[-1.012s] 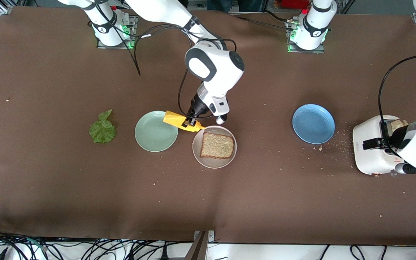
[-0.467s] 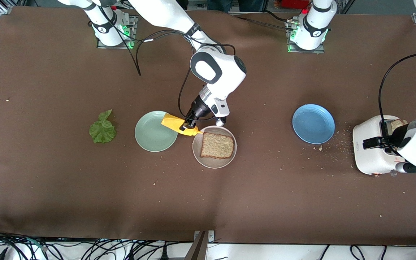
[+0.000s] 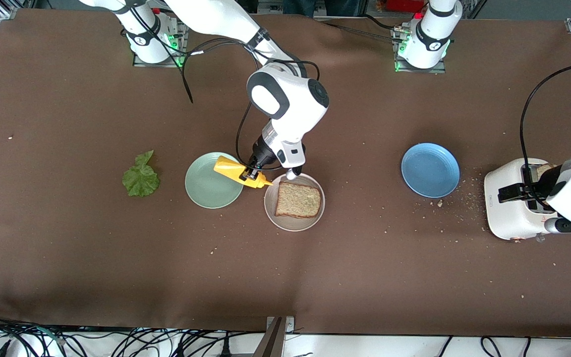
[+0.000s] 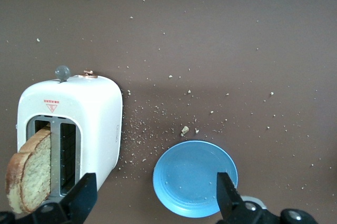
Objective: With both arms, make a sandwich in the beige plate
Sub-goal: 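Tilt the yellow bottle nozzle over the toast with the right gripper, then set the yellow bottle down beside the lettuce and open the right gripper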
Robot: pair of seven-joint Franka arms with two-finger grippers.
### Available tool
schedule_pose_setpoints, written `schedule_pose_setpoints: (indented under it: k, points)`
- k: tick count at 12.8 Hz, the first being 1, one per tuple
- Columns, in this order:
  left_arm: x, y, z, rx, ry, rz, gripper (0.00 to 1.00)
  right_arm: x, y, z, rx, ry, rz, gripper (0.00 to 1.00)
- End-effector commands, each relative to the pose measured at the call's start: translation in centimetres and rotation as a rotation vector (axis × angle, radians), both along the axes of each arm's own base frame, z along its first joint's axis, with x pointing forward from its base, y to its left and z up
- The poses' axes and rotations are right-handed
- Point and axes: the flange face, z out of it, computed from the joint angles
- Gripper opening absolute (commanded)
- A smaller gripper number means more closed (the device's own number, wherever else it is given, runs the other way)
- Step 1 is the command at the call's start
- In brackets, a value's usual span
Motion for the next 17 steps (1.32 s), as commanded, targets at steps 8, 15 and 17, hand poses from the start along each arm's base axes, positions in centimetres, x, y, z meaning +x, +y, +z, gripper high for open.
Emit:
schedule_pose_setpoints:
  k: [8,15,17]
  points:
    - [-0.7,0.2,0.1,-0.007,0.017,-0.018,1.00,11.4,-22.3,11.6,0.682,0.420,-0.081,0.00]
    - [-0.7,0.2,0.1,-0.007,0.015,-0.018,1.00,13.8,-38.0,5.9,1.169,0.602,0.061,0.00]
    - [-0.7,0.3,-0.2,-0.016,0.021,-0.016,1.00,13.2,-42.2,1.8,1.314,0.599,0.152,0.00]
